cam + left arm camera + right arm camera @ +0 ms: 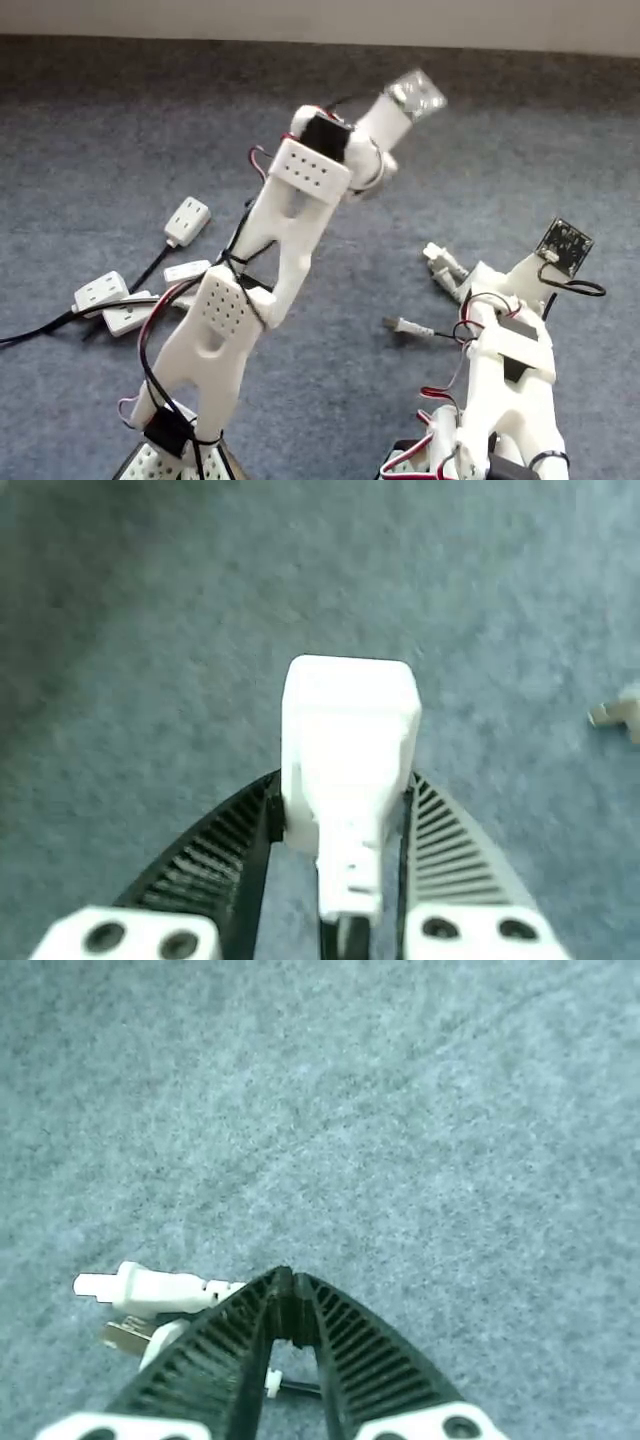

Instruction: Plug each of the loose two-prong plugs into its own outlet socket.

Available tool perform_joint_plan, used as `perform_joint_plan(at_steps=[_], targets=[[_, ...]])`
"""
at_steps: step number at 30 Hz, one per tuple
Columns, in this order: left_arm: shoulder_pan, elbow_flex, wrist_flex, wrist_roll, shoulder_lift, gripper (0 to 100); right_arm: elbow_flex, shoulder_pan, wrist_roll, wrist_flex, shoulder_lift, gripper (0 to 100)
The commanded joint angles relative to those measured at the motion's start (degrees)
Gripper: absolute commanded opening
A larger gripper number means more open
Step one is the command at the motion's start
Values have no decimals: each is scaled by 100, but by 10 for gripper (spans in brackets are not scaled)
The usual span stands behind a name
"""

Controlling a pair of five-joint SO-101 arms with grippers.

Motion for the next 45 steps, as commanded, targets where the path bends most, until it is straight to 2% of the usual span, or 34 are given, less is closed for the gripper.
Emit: perform_joint_plan(at_steps=[1,9,19,23,26,27,31,34,39,45], targets=[[-251,-488,-905,-9,-180,57,4,66,-53,-127,-127,7],[-532,699,-3086,-18,-171,59,-4,48,-44,-127,-110,7],[-927,2862,-6866,-53,-110,59,-4,40,-26,-127,-110,7],[-1218,2923,-7499,-53,356,59,-13,22,-26,-127,-110,7],[-1393,2536,-7455,-53,725,61,-13,22,-26,-127,-110,7],[-1455,2413,-7218,-53,822,73,-13,22,-26,-127,-110,7],[-1525,1622,-5213,-44,831,180,-13,13,-18,-127,-101,7],[-1508,752,-4141,-44,804,189,-13,13,-18,-127,-101,7],[-1578,-426,-3182,-97,778,208,-13,13,-18,-127,-101,7],[-1780,-1200,-2154,-800,681,213,-13,13,-18,-127,-101,7]])
